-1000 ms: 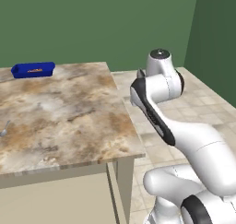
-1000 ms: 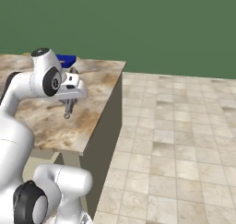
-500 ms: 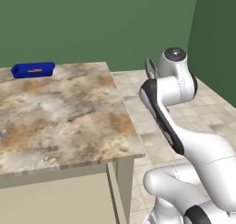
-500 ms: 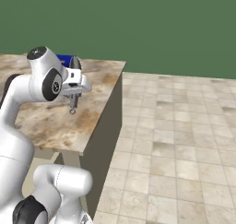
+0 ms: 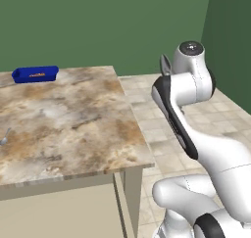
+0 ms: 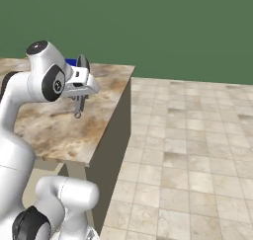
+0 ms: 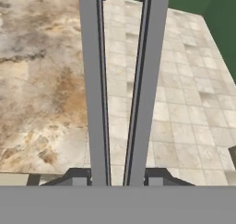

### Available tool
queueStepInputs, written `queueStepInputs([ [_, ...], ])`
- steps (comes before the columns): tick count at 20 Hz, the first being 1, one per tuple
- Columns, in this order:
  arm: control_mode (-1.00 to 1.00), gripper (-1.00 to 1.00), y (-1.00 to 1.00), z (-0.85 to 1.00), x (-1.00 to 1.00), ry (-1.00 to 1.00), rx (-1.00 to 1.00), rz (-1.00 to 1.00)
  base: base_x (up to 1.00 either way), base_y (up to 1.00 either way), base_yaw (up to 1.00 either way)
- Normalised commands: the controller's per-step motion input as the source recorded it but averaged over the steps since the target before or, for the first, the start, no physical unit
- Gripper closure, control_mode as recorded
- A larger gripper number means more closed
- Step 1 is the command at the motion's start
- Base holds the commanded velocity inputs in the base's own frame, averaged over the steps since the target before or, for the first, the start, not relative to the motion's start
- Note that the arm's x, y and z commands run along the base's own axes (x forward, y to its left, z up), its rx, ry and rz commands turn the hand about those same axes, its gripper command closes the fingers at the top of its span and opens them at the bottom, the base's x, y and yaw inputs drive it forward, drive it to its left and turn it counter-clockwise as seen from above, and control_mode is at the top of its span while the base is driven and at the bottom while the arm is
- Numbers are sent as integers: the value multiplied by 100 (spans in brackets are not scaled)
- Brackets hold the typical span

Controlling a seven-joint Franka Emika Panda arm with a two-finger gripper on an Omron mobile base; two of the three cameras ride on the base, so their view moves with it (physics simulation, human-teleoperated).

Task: Take the tongs from the drawer on the left and place them on the dining counter next to the tray containing the hot dog.

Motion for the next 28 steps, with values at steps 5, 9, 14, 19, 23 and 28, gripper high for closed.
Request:
queueStepInputs([
  [5, -100, 100, -9, 0, -1, -1, 0, -4, 0, 0, 0],
  [9, -100, 100, -13, -1, -9, -1, 0, -2, 0, 0, 0],
  [14, 100, 100, 0, -1, 0, 0, 0, 0, -5, -3, 0],
  [19, 100, 100, 0, 0, 0, 0, 0, 0, -20, -31, -2],
  [23, 100, 100, 0, 0, 0, 0, 0, 0, -6, -62, -2],
  [28, 100, 100, 0, 0, 0, 0, 0, 0, 0, -84, 0],
])
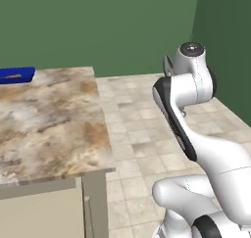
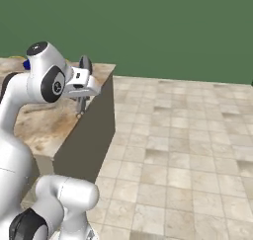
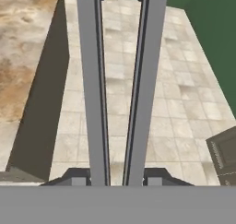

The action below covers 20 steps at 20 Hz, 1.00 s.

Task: Take the tongs from the drawer on the left and place them on the dining counter next to the tray containing the hot dog.

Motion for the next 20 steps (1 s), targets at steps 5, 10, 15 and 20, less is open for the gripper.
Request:
queueStepInputs([
  [5, 100, 100, 0, 0, 0, 0, 0, 0, 46, -96, 0],
  [10, 100, 100, 0, 0, 0, 0, 0, 0, 100, -51, 0],
  [15, 100, 100, 0, 0, 0, 0, 0, 0, 100, -34, 2],
  [20, 100, 100, 0, 0, 0, 0, 0, 0, 100, -35, 2],
])
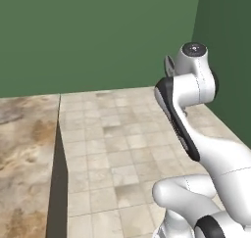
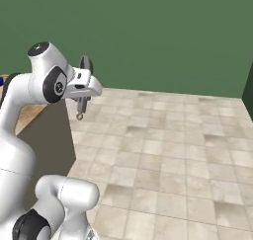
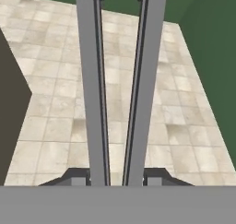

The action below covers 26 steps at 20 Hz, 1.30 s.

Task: Take the tongs from the drawer on the left and place them on the dining counter next to the tray containing the hot dog.

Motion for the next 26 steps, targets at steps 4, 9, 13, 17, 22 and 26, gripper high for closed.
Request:
queueStepInputs([
  [4, 100, 100, 0, 0, 0, 0, 0, 0, 100, -42, 0],
  [9, 100, 100, 0, 0, 0, 0, 0, 0, 100, -41, 1],
  [13, 100, 100, 0, 0, 0, 0, 0, 0, 100, -48, 8],
  [17, 100, 100, 0, 0, 0, 0, 0, 0, 100, -47, 12],
  [22, 100, 100, 0, 0, 0, 0, 0, 0, 100, -40, 15],
  [26, 100, 100, 0, 0, 0, 0, 0, 0, 100, -28, 29],
])
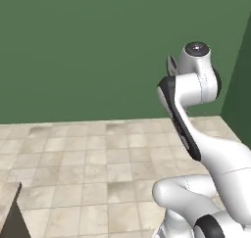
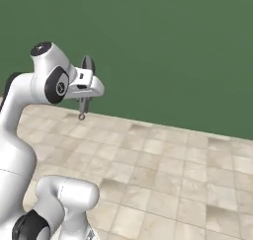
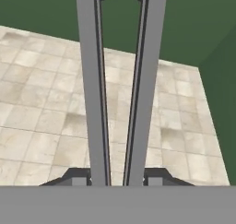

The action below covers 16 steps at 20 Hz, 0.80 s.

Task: Take the tongs from the drawer on the left and place them on the dining counter next to the tray containing the hot dog.

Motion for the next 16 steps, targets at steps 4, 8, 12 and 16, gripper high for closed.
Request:
queueStepInputs([
  [4, 100, 100, 0, 0, 0, 0, 0, 0, 100, -6, 48],
  [8, 100, 100, 0, 0, 0, 0, 0, 0, 100, 0, 66],
  [12, 100, 100, 0, 0, 0, 0, 0, 0, 97, 0, 87],
  [16, 100, 100, 0, 0, 0, 0, 0, 0, 41, -6, 99],
])
